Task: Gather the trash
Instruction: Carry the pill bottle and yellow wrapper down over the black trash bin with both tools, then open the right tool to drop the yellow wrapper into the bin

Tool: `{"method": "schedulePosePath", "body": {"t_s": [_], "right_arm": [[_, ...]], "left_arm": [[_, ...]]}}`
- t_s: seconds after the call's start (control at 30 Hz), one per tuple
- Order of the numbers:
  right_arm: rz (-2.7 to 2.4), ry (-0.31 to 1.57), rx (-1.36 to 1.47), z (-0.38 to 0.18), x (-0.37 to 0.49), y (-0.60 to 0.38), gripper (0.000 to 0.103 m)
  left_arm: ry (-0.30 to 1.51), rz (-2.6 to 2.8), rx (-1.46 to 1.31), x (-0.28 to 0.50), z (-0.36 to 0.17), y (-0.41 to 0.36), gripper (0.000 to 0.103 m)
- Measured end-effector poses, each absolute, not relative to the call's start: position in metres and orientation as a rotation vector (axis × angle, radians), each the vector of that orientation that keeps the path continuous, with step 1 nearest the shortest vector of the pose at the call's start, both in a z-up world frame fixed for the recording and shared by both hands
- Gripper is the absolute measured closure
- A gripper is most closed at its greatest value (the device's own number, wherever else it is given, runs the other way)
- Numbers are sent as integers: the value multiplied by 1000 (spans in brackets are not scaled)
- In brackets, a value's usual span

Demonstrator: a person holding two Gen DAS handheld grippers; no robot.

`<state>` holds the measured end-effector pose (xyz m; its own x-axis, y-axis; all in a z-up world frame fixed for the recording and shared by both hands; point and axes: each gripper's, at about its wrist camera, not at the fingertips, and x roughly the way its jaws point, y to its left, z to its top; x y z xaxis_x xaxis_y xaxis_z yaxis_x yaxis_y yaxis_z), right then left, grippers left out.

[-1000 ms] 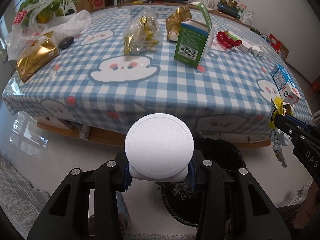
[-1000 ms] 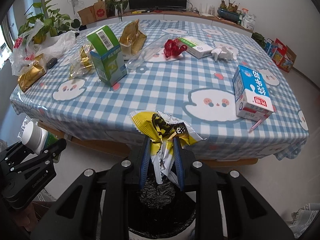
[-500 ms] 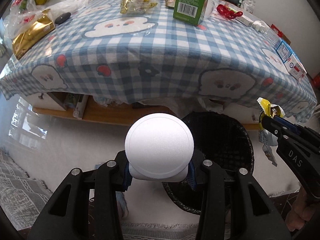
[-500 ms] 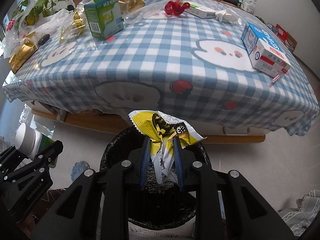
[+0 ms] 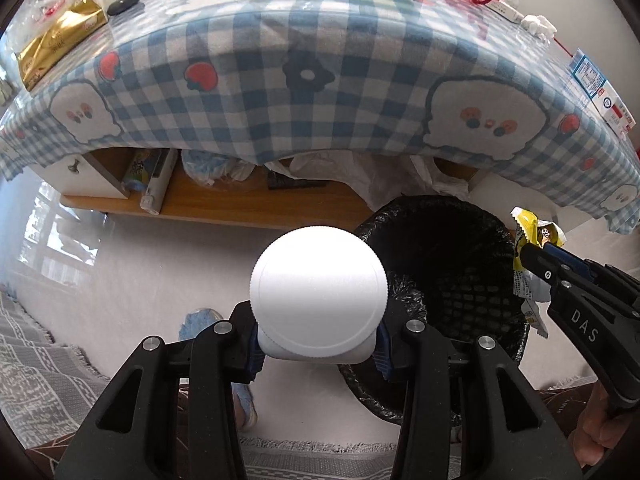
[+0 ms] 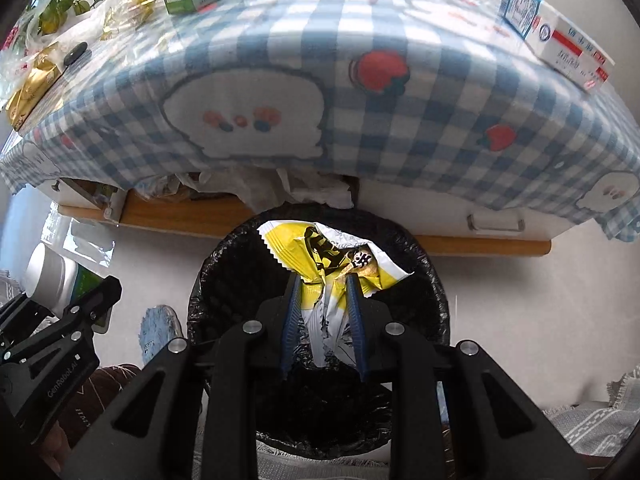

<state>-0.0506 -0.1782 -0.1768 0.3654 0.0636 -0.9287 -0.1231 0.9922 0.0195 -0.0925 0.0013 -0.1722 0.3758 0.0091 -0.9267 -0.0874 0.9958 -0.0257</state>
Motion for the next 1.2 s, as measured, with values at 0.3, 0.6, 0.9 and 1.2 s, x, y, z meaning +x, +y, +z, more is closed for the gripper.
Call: {"method": "schedulePosePath", "body": {"t_s": [0.3,0.6,0.9,1.2], "right_arm": [[107,1255,-63,-212,-47,-173,81],[128,1290,-75,-233,-49,-165,80],[136,1265,-81,-230,-49,-161,54],[113,1258,-86,-231,-55,-189,21]], "left_arm": [[1230,55,-71,-89,-202,-2,62],[1245,65,-68,-86,-211,0,62],[1241,66,-64,-84,-209,-1,62],[1262,54,-49,-81,-215,-19,62]]}}
